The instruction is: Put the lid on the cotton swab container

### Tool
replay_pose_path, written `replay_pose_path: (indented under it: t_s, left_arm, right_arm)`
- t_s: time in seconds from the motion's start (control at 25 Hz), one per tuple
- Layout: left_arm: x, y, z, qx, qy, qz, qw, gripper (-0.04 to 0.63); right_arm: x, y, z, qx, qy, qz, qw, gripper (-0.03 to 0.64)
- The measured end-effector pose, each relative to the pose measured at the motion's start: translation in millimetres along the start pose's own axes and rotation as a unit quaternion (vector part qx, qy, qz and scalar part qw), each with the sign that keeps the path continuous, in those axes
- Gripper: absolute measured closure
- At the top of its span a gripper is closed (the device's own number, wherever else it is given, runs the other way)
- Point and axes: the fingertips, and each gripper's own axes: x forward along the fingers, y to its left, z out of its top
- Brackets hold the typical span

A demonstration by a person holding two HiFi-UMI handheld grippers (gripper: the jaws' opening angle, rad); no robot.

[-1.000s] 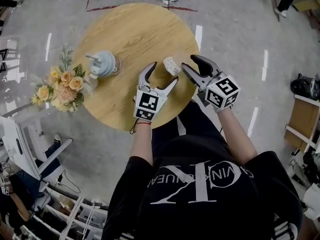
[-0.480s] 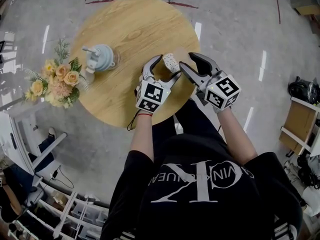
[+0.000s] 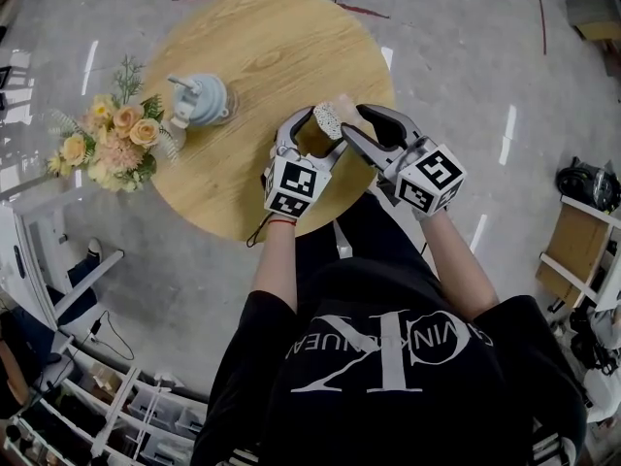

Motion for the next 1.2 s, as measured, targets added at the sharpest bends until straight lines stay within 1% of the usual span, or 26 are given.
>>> replay_pose_path:
  t_s: [0.24,0.48,0.72,0.92,1.08,1.2]
  left_arm:
    - [-12.1,3.7,-7.2,-0.014,0.006,0.013,0.9998,0.255]
    - [-30.6,10.6,-17.7,-0.032,0.004,0.037,0.9988,0.256]
    - [-49.7,19.8,-26.7,-0.05,0.002,0.059,0.997,0.256]
    - [-61.2,24.7,-33.0,-0.063,0.0,0.074,0.9953,0.256]
    - [-67.9,25.7,-36.2,-0.066,-0.003,0.08,0.9946,0.256]
    - [-70.2,27.1,-38.0,-0.068,-0.003,0.082,0.9943,0.256]
  right_arm:
    - [9.4,16.9,-3.3,0.002,0.007,0.025,1.0,0.453]
    - [23.8,40.7,-7.9,0.008,0.015,0.066,0.998,0.453]
    - [40.1,64.7,-11.0,0.01,0.026,0.097,0.995,0.453]
    - [51.1,77.6,-16.8,0.014,0.036,0.114,0.993,0.454]
    - [56.9,88.9,-22.7,0.011,0.046,0.126,0.991,0.463]
    - [62.8,92.4,-28.4,0.005,0.06,0.124,0.99,0.492]
